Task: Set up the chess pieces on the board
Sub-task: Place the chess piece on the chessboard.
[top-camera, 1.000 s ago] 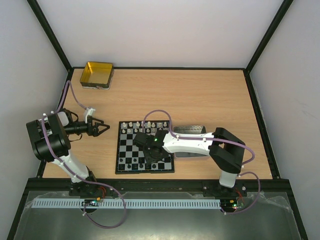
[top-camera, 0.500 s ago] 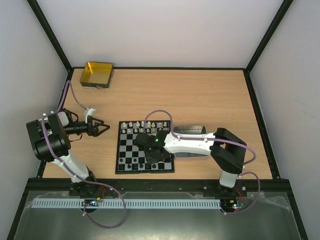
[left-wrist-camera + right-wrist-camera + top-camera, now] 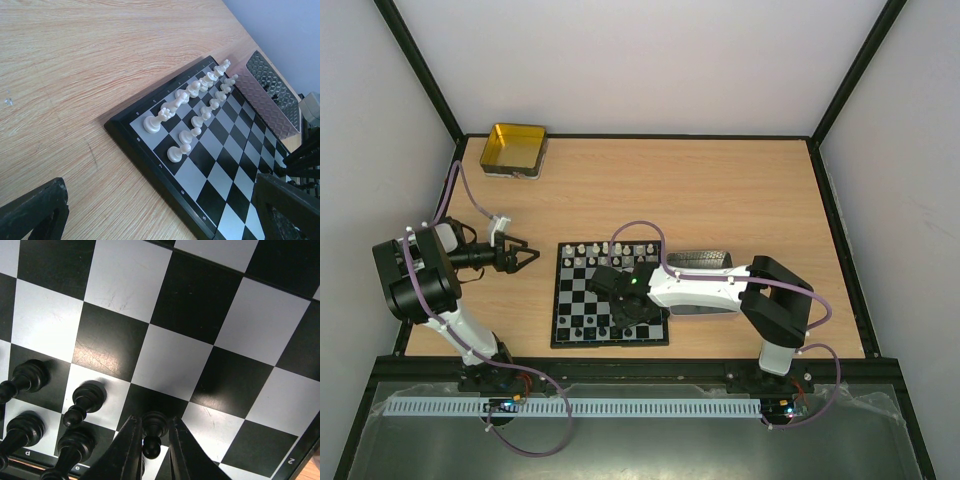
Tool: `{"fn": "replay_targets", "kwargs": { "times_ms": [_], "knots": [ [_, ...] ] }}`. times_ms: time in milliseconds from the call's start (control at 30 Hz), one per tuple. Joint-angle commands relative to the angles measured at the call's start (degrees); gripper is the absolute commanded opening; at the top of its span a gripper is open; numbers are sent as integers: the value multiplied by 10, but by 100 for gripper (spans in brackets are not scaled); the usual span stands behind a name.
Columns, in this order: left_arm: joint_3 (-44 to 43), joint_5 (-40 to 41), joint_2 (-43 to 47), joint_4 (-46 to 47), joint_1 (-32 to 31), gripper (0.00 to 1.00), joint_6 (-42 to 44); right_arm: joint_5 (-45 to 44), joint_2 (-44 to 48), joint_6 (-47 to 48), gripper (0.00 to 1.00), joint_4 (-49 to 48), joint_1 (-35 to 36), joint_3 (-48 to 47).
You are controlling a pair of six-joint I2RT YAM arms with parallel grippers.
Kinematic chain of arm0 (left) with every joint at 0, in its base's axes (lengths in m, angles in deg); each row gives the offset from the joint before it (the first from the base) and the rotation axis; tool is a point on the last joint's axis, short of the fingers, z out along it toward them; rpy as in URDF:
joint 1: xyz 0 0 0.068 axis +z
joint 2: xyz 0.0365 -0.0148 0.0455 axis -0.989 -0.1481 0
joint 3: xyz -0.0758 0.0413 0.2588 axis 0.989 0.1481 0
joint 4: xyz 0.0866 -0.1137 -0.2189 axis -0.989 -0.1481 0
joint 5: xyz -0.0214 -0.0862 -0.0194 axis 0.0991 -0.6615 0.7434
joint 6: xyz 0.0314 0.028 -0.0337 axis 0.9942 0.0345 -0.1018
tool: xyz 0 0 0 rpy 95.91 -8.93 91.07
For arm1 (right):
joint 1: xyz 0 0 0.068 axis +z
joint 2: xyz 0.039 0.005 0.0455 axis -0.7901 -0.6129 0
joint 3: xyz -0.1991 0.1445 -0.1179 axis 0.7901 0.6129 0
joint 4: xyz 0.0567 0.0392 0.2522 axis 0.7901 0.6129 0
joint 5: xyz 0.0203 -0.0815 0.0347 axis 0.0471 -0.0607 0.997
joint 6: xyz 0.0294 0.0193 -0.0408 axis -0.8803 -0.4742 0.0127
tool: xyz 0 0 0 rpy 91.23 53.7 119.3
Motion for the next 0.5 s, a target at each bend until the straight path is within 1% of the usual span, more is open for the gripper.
{"fn": "replay_targets", "kwargs": {
  "times_ms": [0, 267, 367, 467],
  "knots": [
    [-12, -19, -8, -12, 2, 100, 20, -8, 14, -4, 15, 7, 4, 7],
    [-13, -19, -9, -13, 2, 100, 21, -15, 22, -6, 18, 1, 4, 6],
    [-13, -20, -9, -15, 2, 100, 23, -25, 28, -11, 26, 0, 4, 6],
    [-14, -20, -11, -17, 3, 100, 25, -30, 32, -11, 30, 0, 4, 3]
  ]
}}
